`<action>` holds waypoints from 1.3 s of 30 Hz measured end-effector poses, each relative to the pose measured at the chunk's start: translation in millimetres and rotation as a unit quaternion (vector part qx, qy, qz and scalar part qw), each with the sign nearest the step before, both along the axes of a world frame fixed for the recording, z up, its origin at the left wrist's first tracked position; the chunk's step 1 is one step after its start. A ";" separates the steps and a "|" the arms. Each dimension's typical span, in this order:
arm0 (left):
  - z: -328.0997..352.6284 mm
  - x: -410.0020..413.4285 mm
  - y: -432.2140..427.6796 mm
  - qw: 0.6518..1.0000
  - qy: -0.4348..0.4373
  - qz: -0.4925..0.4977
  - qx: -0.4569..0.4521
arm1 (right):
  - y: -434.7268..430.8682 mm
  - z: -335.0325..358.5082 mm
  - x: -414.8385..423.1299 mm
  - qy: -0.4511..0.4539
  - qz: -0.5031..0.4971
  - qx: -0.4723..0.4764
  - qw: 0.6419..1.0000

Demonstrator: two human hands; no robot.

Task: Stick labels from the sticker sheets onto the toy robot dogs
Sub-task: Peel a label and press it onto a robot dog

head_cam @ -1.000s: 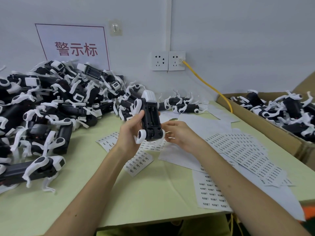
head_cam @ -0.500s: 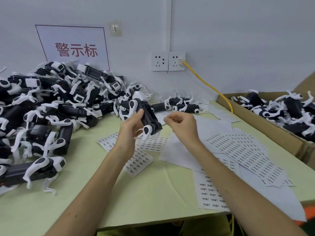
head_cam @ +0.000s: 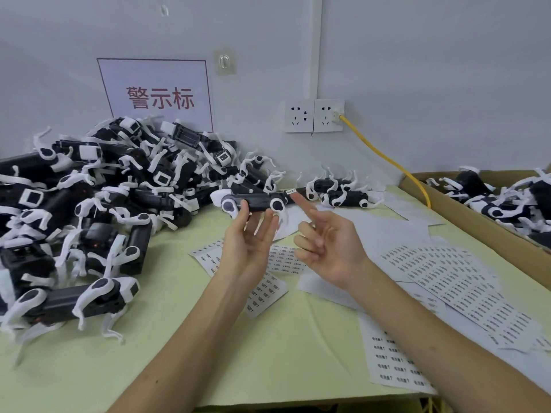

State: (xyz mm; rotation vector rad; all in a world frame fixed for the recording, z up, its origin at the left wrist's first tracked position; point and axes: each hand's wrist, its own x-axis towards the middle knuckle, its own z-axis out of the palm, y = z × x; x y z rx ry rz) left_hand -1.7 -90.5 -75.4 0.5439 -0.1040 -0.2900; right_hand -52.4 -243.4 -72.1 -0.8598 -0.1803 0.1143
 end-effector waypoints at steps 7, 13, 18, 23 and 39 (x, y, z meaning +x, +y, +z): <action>11.2 -5.6 -16.6 0.999 0.000 -0.037 -0.039 | 14.4 -3.0 -3.3 0.015 0.049 0.000 0.999; 5.9 -9.4 -29.6 0.995 -0.019 -0.092 0.020 | 13.7 -3.8 -1.8 0.019 0.029 0.009 0.999; 3.5 -11.5 -28.4 0.992 -0.039 -0.097 0.070 | 17.9 -9.8 1.3 0.022 0.028 0.003 0.999; 5.6 -15.8 -29.1 0.988 -0.055 -0.100 0.103 | 17.2 -10.6 0.9 0.018 0.019 -0.006 1.000; 5.1 -14.6 -29.7 0.985 -0.055 -0.081 0.139 | 17.8 -11.4 1.3 0.010 0.025 -0.008 1.000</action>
